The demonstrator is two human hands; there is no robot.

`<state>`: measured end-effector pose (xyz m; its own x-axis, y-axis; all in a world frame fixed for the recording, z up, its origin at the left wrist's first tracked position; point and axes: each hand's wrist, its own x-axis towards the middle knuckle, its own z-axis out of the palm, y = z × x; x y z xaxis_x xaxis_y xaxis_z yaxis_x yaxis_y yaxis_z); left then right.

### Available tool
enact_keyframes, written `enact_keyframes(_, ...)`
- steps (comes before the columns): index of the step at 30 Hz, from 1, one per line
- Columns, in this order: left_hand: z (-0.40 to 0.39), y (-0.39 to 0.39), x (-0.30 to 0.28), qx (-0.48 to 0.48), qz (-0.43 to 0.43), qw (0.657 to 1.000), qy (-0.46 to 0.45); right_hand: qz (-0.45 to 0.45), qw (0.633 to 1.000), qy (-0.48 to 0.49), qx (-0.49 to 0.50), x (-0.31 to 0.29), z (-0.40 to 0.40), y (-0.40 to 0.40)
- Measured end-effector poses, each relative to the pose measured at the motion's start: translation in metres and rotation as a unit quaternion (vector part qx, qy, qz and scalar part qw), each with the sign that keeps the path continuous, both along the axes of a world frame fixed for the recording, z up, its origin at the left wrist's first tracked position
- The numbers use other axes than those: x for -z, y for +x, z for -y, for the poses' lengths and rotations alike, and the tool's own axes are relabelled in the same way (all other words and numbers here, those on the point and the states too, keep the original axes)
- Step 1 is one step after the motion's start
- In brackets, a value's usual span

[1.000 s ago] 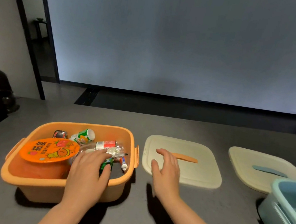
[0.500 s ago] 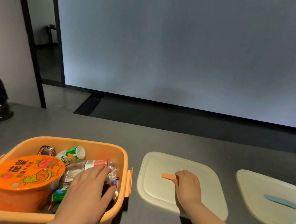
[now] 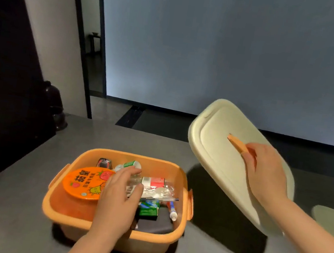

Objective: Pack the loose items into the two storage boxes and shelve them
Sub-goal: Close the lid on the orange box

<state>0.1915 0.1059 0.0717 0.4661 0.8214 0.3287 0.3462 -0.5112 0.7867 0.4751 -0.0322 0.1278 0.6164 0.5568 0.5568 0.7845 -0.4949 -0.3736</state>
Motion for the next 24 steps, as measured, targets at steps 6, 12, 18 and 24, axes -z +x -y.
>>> enact_keyframes(6,-0.067,-0.075,-0.001,-0.164,0.022,0.986,-0.009,0.058,0.985,-0.045,-0.158,-0.024,-0.068,-0.115)
enact_keyframes(12,-0.095,-0.111,0.002,-0.139,0.019,0.981,-0.135,0.056,0.961,-0.126,-0.239,0.015,-0.119,-0.183)
enact_keyframes(18,-0.104,-0.122,0.009,-0.079,-0.012,0.985,-0.154,0.056,0.955,-0.172,-0.235,0.040,-0.138,-0.199)
enact_keyframes(24,-0.116,-0.123,0.010,-0.026,-0.062,0.988,-0.139,0.048,0.955,-0.177,-0.232,0.052,-0.146,-0.205)
